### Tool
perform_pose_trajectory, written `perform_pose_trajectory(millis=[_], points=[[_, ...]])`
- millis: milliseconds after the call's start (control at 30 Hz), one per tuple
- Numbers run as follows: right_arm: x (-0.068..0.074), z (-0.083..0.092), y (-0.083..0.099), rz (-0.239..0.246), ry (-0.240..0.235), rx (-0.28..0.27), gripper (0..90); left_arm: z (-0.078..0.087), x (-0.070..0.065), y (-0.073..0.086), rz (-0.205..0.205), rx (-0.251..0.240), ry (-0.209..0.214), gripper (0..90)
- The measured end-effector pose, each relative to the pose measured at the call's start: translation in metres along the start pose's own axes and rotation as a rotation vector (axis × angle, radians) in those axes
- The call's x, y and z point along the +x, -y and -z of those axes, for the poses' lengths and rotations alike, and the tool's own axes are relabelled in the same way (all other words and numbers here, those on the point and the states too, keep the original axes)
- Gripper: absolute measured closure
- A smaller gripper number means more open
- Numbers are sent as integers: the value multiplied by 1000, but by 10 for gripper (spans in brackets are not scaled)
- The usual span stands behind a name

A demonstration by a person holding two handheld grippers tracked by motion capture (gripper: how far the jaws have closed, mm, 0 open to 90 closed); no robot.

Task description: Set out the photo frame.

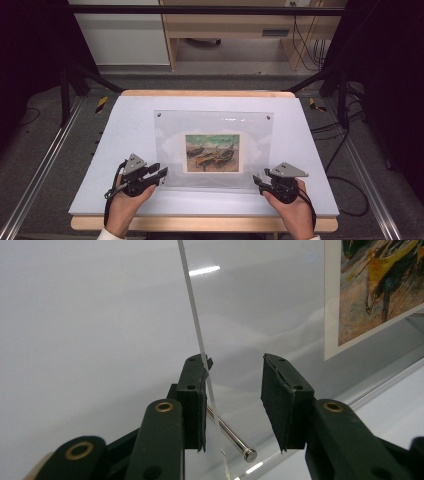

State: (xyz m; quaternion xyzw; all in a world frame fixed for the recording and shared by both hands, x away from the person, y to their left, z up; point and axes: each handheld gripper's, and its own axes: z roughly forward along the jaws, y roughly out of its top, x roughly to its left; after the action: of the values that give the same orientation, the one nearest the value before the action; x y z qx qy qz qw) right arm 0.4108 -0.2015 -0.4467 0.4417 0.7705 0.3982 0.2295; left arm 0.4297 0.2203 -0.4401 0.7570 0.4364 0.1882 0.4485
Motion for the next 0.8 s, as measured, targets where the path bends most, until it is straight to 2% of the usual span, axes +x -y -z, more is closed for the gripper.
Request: perform_pose_trajectory(millis=[133, 800], points=[[0, 0, 1, 16, -1, 1, 499, 1, -1, 2, -5, -1, -2, 630], [2, 1, 4, 14, -8, 5, 491, 5, -6, 6, -14, 6, -10, 635]])
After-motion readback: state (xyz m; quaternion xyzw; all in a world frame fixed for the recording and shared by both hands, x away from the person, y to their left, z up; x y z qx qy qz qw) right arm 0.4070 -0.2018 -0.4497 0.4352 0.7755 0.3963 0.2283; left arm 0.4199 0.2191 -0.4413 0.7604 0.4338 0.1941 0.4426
